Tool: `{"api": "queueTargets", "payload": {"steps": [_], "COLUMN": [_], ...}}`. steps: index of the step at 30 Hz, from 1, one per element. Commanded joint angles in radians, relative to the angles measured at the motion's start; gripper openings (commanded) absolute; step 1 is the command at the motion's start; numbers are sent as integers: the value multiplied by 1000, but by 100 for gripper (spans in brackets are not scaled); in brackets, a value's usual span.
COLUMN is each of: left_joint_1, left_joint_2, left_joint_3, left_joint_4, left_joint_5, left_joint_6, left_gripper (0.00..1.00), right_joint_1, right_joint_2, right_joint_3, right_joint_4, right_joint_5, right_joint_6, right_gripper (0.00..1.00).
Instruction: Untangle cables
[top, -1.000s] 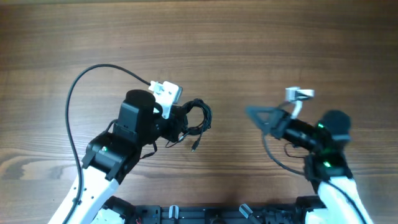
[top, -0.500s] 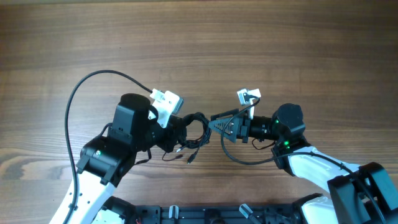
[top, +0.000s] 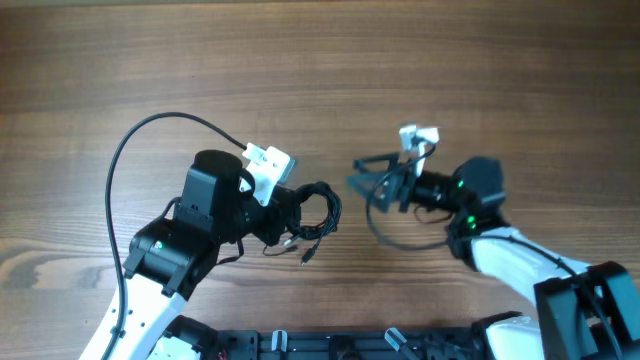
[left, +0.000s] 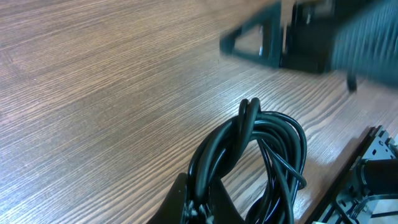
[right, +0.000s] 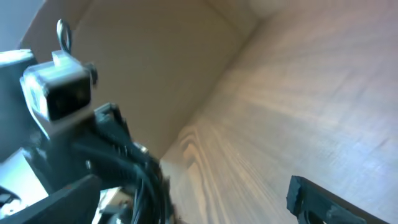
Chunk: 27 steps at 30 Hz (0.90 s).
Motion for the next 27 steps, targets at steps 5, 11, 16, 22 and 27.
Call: {"api": "queueTargets", "payload": {"steps": [5,11,16,22,27], "left_joint_1": [5,5,5,5,5], "left_joint_2": [-1,0,30,113,111], "left_joint_3": [4,4,4,4,4], "left_joint_4": [2,-8,-6,20,27], "left_joint_5": [90,89,90,90,94], "left_joint_6": [24,54,53,53,54], "left_gripper": [4,4,4,4,4], "right_joint_1": [-41,-40,6,158,176], "right_joint_2": [11,11,11,11,11], "right_joint_3": [187,185,185,185,185], "right_joint_4": [-431,-581,-557,-558,-558], "right_joint_5": [-123,-265,-320,-154,-15], "right_joint_6": [-271,-379,-395,-399,-397], "right_gripper": [89,87,83,63,39]}}
